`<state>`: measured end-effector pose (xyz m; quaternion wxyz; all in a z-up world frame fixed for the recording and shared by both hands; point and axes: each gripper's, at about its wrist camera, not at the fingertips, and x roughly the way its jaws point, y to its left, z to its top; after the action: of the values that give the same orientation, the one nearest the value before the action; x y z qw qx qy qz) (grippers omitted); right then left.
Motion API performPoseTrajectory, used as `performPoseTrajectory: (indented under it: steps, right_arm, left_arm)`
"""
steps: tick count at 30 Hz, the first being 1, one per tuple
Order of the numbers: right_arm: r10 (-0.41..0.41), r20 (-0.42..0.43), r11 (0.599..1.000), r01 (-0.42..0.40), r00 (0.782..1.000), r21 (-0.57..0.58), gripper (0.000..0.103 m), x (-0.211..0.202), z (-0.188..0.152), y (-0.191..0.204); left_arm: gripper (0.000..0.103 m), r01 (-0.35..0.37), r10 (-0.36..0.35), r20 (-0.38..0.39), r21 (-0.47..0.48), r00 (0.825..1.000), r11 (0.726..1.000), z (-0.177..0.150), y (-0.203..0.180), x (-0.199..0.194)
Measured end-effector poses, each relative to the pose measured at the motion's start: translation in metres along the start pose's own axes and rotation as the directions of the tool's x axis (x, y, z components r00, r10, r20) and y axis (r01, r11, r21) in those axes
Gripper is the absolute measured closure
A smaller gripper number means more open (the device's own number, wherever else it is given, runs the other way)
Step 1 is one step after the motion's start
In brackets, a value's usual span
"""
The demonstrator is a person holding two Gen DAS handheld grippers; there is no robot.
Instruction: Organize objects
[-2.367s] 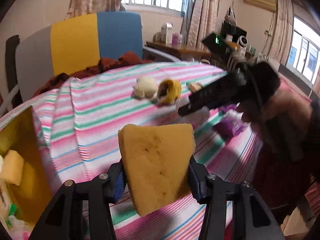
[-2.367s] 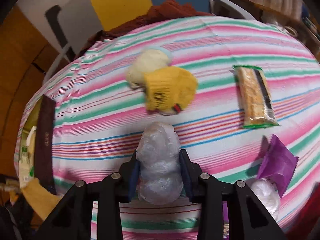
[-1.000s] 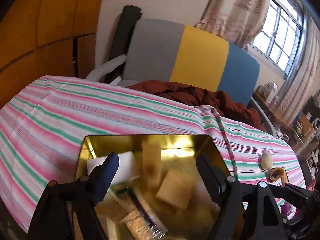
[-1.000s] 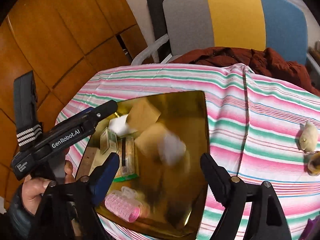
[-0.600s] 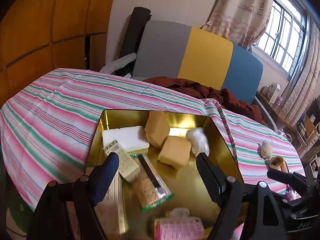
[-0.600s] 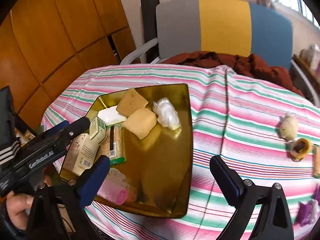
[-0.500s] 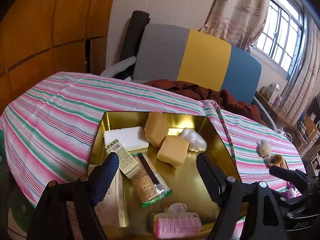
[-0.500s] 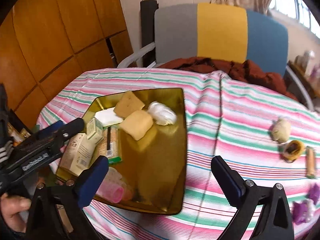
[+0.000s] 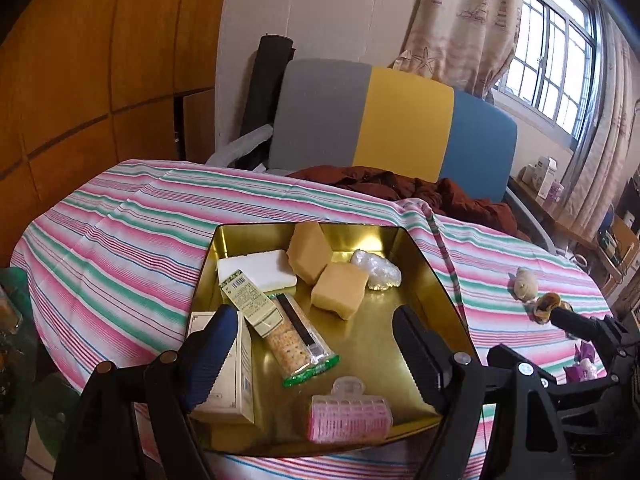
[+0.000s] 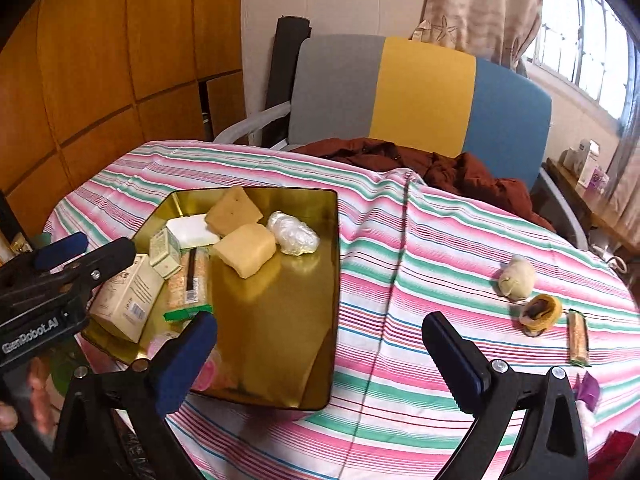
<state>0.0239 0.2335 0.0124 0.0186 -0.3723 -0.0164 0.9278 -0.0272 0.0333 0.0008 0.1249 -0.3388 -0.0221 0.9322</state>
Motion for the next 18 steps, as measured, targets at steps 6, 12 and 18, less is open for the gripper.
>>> performPoseTrajectory:
  steps: [6, 12, 18]
  right_arm:
    - [-0.026, 0.015, 1.0, 0.026, 1.0, -0.005, 0.0, -0.005, -0.004, -0.003]
    - [-0.047, 0.047, 0.999, 0.048, 0.998, -0.022, 0.0, -0.012, -0.005, -0.004]
    - [-0.046, 0.05, 0.999, 0.047, 0.998, -0.022, 0.0, -0.014, -0.007, -0.007]
  left_arm:
    - [0.022, 0.012, -0.012, -0.003, 0.031, 1.0, 0.999, -0.003, -0.007, -0.002]
    - [0.022, 0.001, -0.001, 0.0, 0.06, 1.0, 0.998, -0.005, -0.014, -0.004]
    - [0.022, 0.008, -0.008, -0.005, 0.076, 1.0, 0.997, -0.007, -0.02, -0.005]
